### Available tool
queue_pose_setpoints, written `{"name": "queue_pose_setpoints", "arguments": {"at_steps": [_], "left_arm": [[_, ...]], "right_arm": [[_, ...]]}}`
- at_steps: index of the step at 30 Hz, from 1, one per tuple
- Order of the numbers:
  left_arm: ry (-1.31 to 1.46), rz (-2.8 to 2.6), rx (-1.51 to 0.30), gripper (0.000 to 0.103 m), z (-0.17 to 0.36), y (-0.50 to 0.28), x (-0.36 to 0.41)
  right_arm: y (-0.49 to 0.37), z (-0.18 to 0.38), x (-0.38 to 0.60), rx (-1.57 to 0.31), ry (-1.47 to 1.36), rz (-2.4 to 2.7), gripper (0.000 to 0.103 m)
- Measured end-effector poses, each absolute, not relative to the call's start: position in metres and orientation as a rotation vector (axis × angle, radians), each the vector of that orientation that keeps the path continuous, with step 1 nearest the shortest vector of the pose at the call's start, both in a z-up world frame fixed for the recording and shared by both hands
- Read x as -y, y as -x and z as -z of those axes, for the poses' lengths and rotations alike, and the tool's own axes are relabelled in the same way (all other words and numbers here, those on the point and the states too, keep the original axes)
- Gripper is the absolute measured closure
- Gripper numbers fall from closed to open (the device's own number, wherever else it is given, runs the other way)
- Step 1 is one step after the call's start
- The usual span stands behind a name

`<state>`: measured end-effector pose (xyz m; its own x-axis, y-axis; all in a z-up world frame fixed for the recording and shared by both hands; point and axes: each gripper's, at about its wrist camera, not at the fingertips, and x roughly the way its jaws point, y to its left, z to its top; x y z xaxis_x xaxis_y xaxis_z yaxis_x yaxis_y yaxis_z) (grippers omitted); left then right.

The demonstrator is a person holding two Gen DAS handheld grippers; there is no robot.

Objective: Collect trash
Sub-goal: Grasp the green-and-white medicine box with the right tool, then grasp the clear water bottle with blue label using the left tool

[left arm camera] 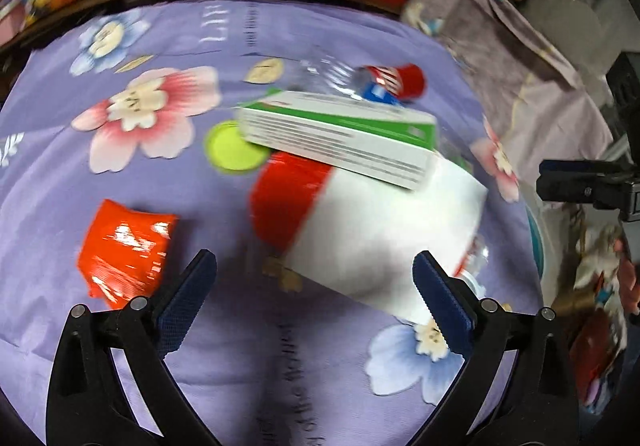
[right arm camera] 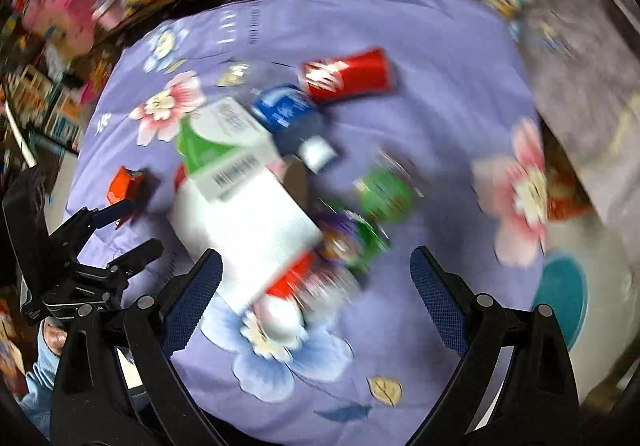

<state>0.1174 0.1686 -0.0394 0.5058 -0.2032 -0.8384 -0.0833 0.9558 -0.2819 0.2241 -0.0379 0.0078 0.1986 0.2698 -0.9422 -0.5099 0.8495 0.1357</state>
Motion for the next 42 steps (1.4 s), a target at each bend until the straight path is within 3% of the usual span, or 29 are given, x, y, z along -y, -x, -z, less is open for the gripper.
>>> {"name": "queue_pose_setpoints", "arguments": {"at_steps": [12, 27, 28, 30, 42], "left_arm": [[0.311, 0.048, -1.072, 0.004, 0.049, -0.14, -0.209], [0.334, 0.04, -1.1, 0.004, 0.057, -0.146, -0.224], [0.339, 0.038, -1.107, 0.004, 0.058, -0.146, -0.225], [0.342, 0.037, -1.116, 0.004, 0.061, -0.147, -0.224], [0.303, 0.057, -1.124, 0.004, 0.052, -0.162, -0.195]], "right_arm": [[-0.277, 0.019, -0.076, -1.38, 0.426, -0.686, 0.012], [-0.284, 0.065, -0.117, -1.441, 0.491, -0.762, 0.012], [-0.283, 0.065, -0.116, -1.429, 0.489, -0.764, 0.017], [-0.281, 0.064, -0.114, -1.42, 0.489, -0.756, 0.03], [-0.288, -0.011, -0.053, -1.282, 0.314, -0.723, 0.03]]}}
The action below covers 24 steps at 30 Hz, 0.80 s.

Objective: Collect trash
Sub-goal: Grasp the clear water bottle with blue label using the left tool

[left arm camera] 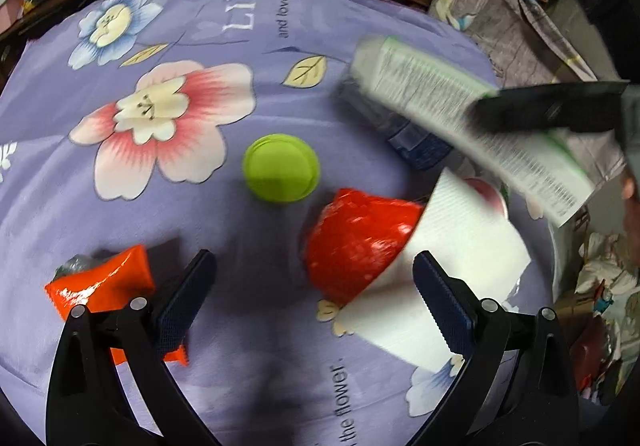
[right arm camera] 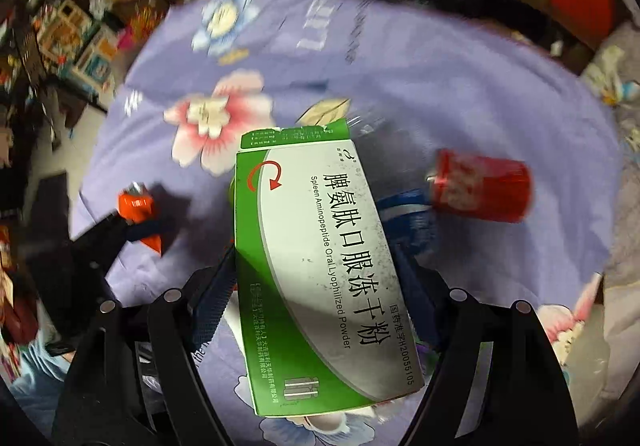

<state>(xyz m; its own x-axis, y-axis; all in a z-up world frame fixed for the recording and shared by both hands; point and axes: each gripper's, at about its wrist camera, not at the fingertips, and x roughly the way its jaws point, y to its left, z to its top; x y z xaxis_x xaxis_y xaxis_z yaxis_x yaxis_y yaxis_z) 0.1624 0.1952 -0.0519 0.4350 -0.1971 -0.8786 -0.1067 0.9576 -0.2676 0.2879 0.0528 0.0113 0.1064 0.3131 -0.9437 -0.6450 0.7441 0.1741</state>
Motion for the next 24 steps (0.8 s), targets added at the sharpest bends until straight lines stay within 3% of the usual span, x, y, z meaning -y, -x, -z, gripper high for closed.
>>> {"name": "queue_pose_setpoints", "arguments": {"at_steps": [8, 18, 24], "left_arm": [[0.329, 0.075, -1.13, 0.004, 0.039, -0.201, -0.164], [0.391, -0.039, -1.153, 0.005, 0.035, -0.285, -0.128], [0.382, -0.132, -1.2, 0.005, 0.061, -0.312, -0.115]], "right_arm": [[-0.31, -0.028, 0.011, -1.228, 0.225, -0.596, 0.03], [-0.344, 0.001, 0.09, -1.259, 0.114, -0.501, 0.03], [-0.357, 0.02, 0.117, -1.286, 0.073, -0.488, 0.03]]}}
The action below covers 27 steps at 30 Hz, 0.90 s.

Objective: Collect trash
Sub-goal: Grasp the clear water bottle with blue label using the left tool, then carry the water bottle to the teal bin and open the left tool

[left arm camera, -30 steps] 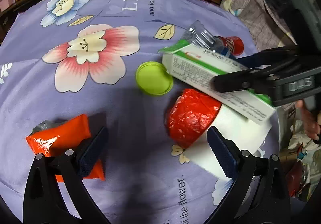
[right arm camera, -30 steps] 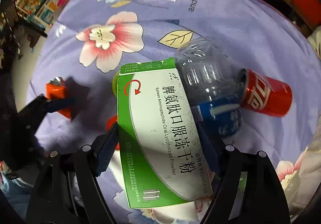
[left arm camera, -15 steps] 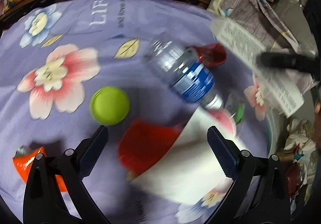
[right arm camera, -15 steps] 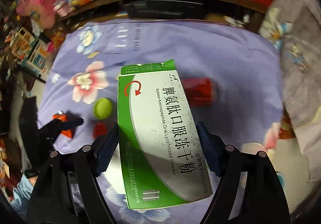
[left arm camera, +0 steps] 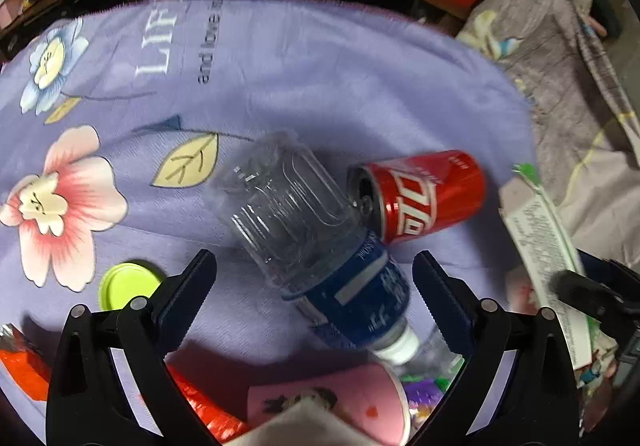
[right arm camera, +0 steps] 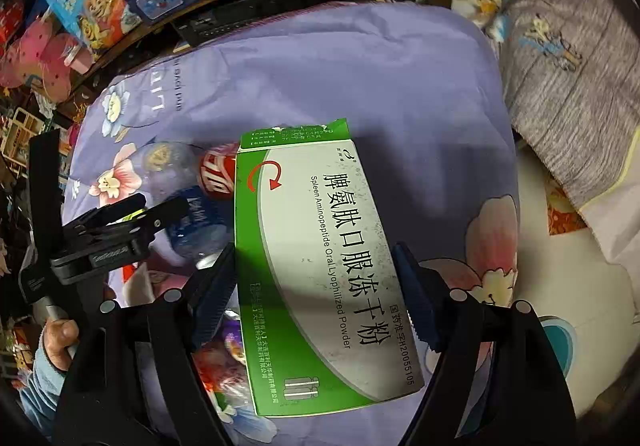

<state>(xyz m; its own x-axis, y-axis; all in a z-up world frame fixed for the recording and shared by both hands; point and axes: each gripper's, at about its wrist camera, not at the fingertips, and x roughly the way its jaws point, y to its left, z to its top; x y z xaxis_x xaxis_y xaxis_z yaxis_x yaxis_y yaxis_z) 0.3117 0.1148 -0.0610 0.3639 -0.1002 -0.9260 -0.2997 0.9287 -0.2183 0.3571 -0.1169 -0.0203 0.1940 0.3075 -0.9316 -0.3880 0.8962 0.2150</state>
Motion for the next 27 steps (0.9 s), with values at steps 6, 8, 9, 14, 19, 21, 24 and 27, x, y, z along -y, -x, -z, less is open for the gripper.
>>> {"name": "queue_pose_setpoints", "arguments": {"at_steps": [6, 8, 9, 14, 19, 21, 24, 27], "left_arm": [[0.361, -0.141, -1.236, 0.005, 0.082, -0.321, -0.107], [0.352, -0.116, -1.244, 0.015, 0.087, -0.32, -0.103], [0.345, -0.095, -1.249, 0.019, 0.088, -0.318, -0.1], [0.226, -0.028, -1.264, 0.021, 0.083, -0.295, -0.082], [0.165, 0.073, -1.251, 0.021, 0.069, -0.262, -0.069], [0.146, 0.103, -1.234, 0.021, 0.06, -0.251, -0.065], [0.128, 0.157, -1.205, 0.021, 0.045, -0.232, -0.059], [0.117, 0.189, -1.174, 0.021, 0.029, -0.218, -0.053]], "right_arm": [[-0.36, 0.037, 0.123, -1.319, 0.044, -0.504, 0.03], [-0.357, 0.039, 0.124, -1.323, 0.035, -0.509, 0.03], [-0.355, 0.039, 0.125, -1.324, 0.028, -0.512, 0.03], [-0.341, 0.038, 0.13, -1.324, -0.003, -0.525, 0.03], [-0.32, 0.038, 0.138, -1.321, -0.035, -0.531, 0.03], [-0.309, 0.037, 0.142, -1.318, -0.053, -0.532, 0.03], [-0.294, 0.032, 0.15, -1.309, -0.079, -0.536, 0.03], [-0.279, 0.028, 0.163, -1.295, -0.109, -0.534, 0.03]]}}
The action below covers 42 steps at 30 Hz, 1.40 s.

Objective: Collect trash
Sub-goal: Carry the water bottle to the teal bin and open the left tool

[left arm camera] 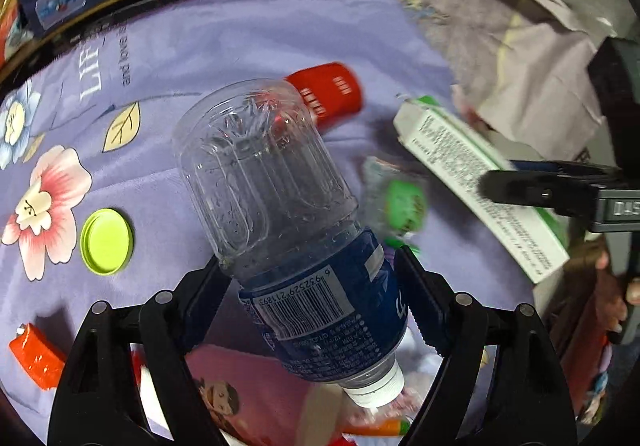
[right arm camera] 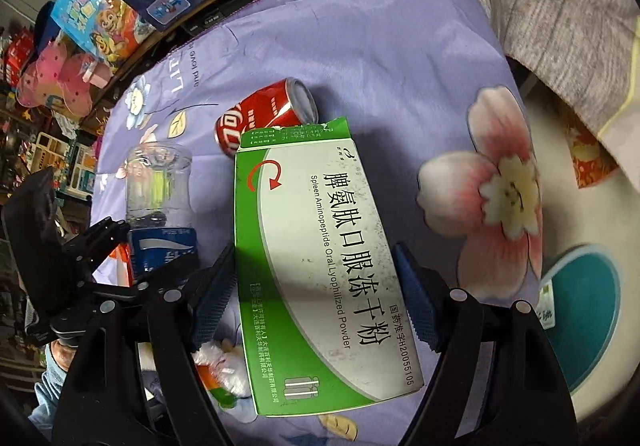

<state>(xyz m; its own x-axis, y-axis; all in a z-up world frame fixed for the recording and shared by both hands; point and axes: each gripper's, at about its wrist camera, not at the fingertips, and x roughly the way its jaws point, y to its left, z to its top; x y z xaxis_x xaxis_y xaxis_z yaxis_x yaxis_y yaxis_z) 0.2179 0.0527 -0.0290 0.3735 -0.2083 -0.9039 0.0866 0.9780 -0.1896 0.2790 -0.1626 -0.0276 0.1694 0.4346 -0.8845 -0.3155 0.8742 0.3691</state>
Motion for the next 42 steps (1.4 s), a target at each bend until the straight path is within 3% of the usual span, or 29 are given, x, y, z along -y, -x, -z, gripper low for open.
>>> {"name": "queue_pose_setpoints", "arguments": {"at_steps": [10, 19, 30, 42], "left_arm": [[0.06, 0.311, -1.104, 0.021, -0.004, -0.199, 0.013], [-0.047, 0.46, -1.117, 0.021, -0.001, -0.189, 0.115], [-0.194, 0.629, -1.173, 0.021, 0.029, -0.188, 0.251], [-0.273, 0.654, -1.275, 0.02, 0.079, -0.213, 0.337]], "right_arm": [[-0.243, 0.013, 0.228, -1.235, -0.243, -0.48, 0.03], [-0.205, 0.007, 0.349, -1.153, -0.408, -0.333, 0.03], [-0.159, 0.034, 0.48, -1.103, -0.566, -0.13, 0.03], [-0.152, 0.067, 0.526, -1.126, -0.642, -0.08, 0.03]]}}
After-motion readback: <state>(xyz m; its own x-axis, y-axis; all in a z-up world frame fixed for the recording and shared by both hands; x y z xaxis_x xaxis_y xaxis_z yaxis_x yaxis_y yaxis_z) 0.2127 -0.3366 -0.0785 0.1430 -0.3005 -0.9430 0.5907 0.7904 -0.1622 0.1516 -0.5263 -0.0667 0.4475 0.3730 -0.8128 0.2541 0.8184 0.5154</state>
